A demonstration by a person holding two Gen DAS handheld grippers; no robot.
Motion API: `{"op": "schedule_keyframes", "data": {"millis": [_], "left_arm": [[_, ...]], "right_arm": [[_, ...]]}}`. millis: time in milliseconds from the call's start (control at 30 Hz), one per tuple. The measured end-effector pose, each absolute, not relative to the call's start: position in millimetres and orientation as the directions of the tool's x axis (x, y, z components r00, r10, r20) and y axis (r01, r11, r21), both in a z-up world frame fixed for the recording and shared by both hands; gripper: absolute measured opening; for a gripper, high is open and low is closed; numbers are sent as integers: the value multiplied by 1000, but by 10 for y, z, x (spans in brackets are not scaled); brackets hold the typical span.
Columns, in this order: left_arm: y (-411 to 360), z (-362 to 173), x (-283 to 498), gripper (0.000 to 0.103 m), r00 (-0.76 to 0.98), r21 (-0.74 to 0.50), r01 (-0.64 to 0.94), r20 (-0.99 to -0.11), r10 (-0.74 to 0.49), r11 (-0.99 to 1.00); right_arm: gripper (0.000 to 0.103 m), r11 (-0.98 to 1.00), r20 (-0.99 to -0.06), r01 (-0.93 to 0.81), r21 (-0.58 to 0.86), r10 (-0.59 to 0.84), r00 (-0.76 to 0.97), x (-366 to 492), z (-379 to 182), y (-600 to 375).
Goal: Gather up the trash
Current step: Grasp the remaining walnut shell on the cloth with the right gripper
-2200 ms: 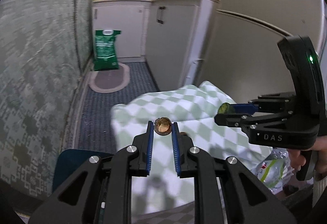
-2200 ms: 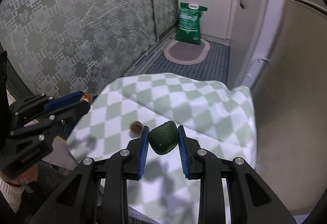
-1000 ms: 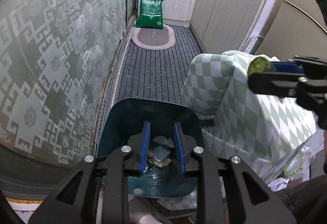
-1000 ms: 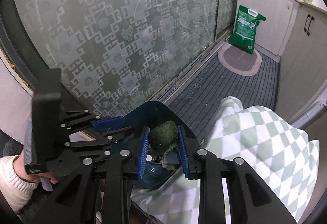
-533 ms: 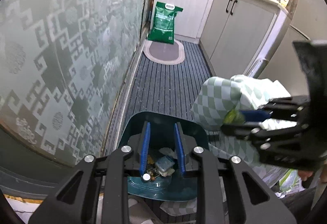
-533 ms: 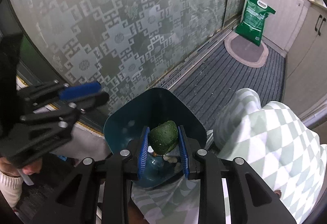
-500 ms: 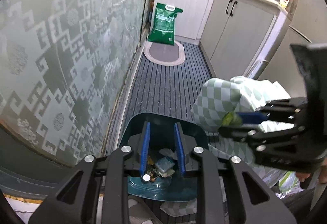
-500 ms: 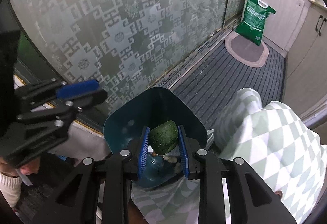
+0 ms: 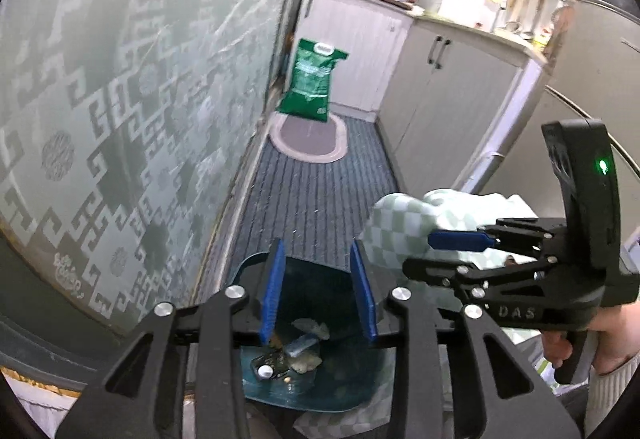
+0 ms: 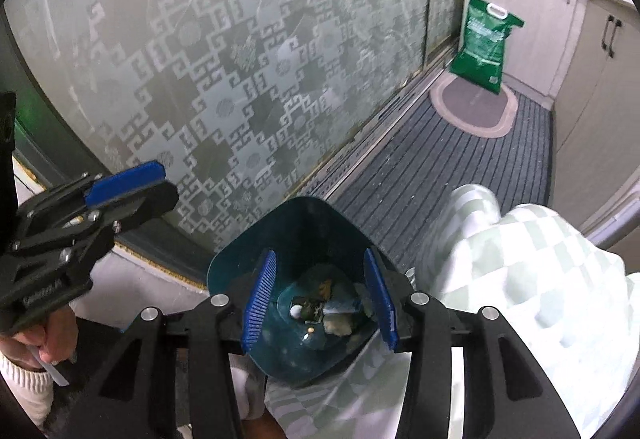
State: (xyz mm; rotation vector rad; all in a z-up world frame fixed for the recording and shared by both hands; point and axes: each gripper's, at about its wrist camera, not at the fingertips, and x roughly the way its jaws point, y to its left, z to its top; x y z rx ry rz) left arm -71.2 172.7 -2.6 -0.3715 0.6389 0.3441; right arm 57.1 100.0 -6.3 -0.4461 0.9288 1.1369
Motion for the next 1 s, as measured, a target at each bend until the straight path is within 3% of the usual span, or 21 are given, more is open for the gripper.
{"op": "schedule_keyframes", "data": {"millis": [267, 500, 800, 1000], "left_arm": [[1369, 51, -523, 46, 787, -223, -326, -602, 133, 919], [1015, 44, -300, 46, 790, -208, -261, -607, 85, 943], [580, -90, -45, 46, 776, -192, -163, -630, 6, 968], [320, -180, 66, 46, 756, -180, -110, -654, -36, 977]], "right_arm": [[46, 450, -778, -883, 136, 600, 186, 787, 129, 584], [45, 520, -764, -845, 126, 594, 252, 986, 194, 142], [32, 580, -784, -808, 106, 548, 291, 1153, 85, -333], [31, 599, -798, -793, 111, 530, 288, 1203, -10, -503]]}}
